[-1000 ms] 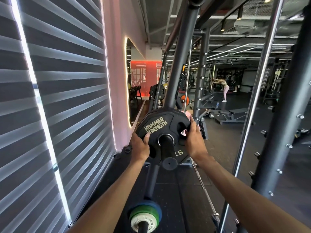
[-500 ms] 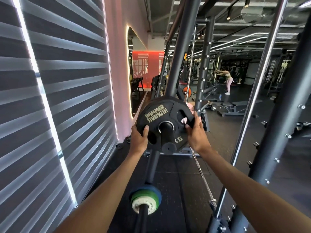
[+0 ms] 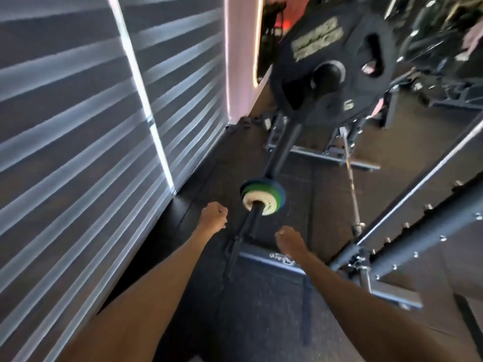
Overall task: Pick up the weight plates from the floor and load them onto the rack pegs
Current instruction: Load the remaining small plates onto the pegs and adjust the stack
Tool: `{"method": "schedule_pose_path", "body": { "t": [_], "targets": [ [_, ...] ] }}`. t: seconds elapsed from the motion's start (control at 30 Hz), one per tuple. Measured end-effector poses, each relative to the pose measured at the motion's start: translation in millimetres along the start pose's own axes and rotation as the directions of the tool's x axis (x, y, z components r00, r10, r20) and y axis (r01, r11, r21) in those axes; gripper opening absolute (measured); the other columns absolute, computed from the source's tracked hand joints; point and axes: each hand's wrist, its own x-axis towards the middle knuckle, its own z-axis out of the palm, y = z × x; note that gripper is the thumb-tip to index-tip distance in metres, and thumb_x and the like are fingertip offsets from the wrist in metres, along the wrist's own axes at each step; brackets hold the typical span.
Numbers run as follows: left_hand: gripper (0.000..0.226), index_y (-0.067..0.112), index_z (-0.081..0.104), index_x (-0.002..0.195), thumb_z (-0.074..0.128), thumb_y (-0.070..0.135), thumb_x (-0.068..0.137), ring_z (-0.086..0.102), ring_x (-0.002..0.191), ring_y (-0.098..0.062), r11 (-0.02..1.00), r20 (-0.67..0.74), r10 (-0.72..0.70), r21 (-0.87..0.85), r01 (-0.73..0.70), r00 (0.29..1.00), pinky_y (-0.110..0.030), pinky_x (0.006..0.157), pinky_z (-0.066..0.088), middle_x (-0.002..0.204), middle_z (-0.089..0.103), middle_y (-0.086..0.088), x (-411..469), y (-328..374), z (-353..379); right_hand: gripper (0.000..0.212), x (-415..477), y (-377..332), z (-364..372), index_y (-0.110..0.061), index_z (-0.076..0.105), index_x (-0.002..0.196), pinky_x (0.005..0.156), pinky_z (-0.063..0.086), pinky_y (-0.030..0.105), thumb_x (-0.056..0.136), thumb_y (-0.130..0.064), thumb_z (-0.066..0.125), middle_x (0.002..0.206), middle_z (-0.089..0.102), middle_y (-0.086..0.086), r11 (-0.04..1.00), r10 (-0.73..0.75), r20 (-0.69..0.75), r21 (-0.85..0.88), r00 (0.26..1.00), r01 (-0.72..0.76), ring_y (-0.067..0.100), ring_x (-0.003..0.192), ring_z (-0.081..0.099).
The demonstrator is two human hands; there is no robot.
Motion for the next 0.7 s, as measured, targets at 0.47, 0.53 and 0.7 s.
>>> {"method": "schedule_pose_path", "body": {
  "t": [0.47,0.53,0.7],
  "targets": [
    [0.029,-0.001,0.064,0.103,0.049,0.024,0.098,0.070,0.088,-0.031,0.897,0.114,-0.328,0.349,0.271,0.938,-0.038,0.077,0.057,0.096,0.072,-0.020,56.6,-180.2,-105.2,0.033,122.0,-199.5,157.9,0.000,0.063,0.110,0.084,0.050,0.037,0.098,-0.027,0.049,0.117,0.066,0.024,0.995,-0.083,0.437,0.082,0.896,0.052,0.038,0.109,0.064],
    [0.027,0.005,0.061,0.107,0.050,0.027,0.099,0.069,0.090,-0.029,0.875,0.145,-0.352,0.402,0.271,0.925,-0.036,0.080,0.056,0.099,0.070,-0.016,79.3,-186.2,-126.5,0.031,143.3,-227.8,150.3,-0.003,0.064,0.107,0.081,0.048,0.035,0.097,-0.028,0.050,0.116,0.067,0.022,0.993,-0.087,0.435,0.110,0.896,0.043,0.037,0.109,0.064],
    [0.027,0.007,0.059,0.109,0.050,0.029,0.097,0.069,0.090,-0.031,0.873,0.169,-0.319,0.436,0.219,0.933,-0.033,0.073,0.053,0.104,0.069,-0.017,164.3,-185.6,-175.8,0.032,210.1,-291.3,121.7,-0.004,0.064,0.118,0.093,0.048,0.037,0.099,-0.026,0.050,0.125,0.065,0.020,0.983,-0.055,0.401,0.183,0.914,-0.021,0.036,0.116,0.060]
  ]
}}
